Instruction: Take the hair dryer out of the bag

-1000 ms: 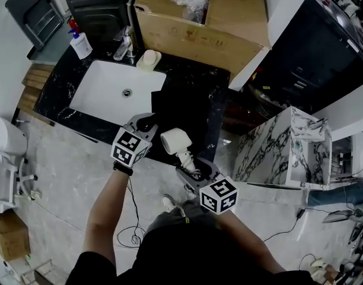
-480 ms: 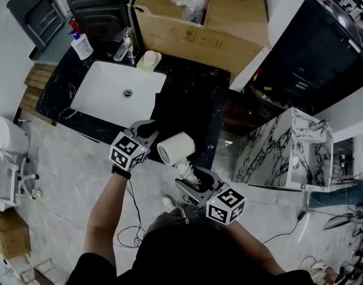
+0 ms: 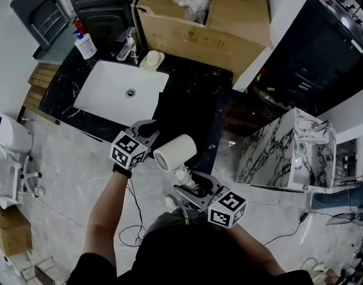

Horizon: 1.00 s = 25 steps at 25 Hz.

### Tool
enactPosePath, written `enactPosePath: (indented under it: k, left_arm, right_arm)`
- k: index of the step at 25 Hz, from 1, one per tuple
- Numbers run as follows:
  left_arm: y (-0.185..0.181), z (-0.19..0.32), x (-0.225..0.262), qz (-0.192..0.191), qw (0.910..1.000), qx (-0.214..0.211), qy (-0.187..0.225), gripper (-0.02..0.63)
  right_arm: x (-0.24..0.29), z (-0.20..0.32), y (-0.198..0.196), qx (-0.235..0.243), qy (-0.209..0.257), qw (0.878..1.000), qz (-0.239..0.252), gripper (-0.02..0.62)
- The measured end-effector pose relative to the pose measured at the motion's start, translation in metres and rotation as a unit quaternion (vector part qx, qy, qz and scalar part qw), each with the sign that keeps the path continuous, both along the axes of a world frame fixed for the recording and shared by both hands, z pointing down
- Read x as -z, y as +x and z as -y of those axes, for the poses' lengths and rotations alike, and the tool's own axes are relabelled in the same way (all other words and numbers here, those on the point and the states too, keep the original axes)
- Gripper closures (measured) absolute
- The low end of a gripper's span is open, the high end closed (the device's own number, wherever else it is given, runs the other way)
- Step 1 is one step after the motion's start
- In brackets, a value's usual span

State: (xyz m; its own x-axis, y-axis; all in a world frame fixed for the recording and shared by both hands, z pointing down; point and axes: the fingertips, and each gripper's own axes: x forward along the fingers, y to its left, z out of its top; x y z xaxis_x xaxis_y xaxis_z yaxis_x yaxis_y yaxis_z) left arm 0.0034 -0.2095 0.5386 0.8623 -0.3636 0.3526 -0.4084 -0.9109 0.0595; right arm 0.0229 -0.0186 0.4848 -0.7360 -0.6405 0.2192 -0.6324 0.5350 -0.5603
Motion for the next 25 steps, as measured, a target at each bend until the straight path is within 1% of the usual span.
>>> enactPosePath:
  k: [5,8,12,14,16,19,20,21,23,24,25]
  left_arm:
    - [0.001,-0.003,-0.006,0.005,1.0,-0.002,-0.004,0.572]
    - [0.004,-0.007,-0.01,0.012,0.9999,-0.01,-0.003,0.572]
    - [0.005,-0.015,-0.017,0.027,0.9994,-0.02,0.0,0.572]
    - [0.004,-0.022,-0.02,0.046,0.9984,-0.031,0.01,0.572]
    - [0.003,-0.031,-0.023,0.075,0.9956,-0.046,0.031,0.571]
    - [0.0,-0.045,-0.033,0.124,0.9888,-0.066,0.052,0.571]
    - [-0.002,-0.05,-0.041,0.147,0.9851,-0.072,0.053,0.569]
    - [-0.006,-0.055,-0.051,0.176,0.9794,-0.082,0.054,0.547]
    - [-0.012,-0.064,-0.071,0.243,0.9621,-0.107,0.063,0.416]
    - [-0.015,-0.068,-0.078,0.265,0.9544,-0.117,0.069,0.375]
    - [-0.017,-0.071,-0.081,0.273,0.9515,-0.122,0.072,0.351]
  right_arm:
    - [0.009,-0.005,-0.008,0.011,0.009,1.0,0.012,0.325]
    - [0.018,-0.006,-0.009,0.009,0.016,1.0,0.02,0.325]
    - [0.025,-0.003,-0.004,0.002,0.026,1.0,0.017,0.325]
    - [0.027,0.0,0.0,-0.005,0.029,0.999,0.014,0.325]
    - [0.027,0.002,0.005,-0.013,0.031,0.999,0.01,0.325]
    - [0.027,0.005,0.016,-0.027,0.033,0.999,0.002,0.325]
    - [0.027,0.006,0.02,-0.033,0.035,0.999,-0.001,0.325]
    - [0.029,0.008,0.023,-0.04,0.038,0.998,-0.005,0.325]
    - [0.031,0.012,0.031,-0.054,0.041,0.998,-0.008,0.325]
    - [0.032,0.014,0.035,-0.061,0.042,0.997,-0.007,0.325]
    - [0.033,0.016,0.038,-0.068,0.042,0.997,-0.006,0.325]
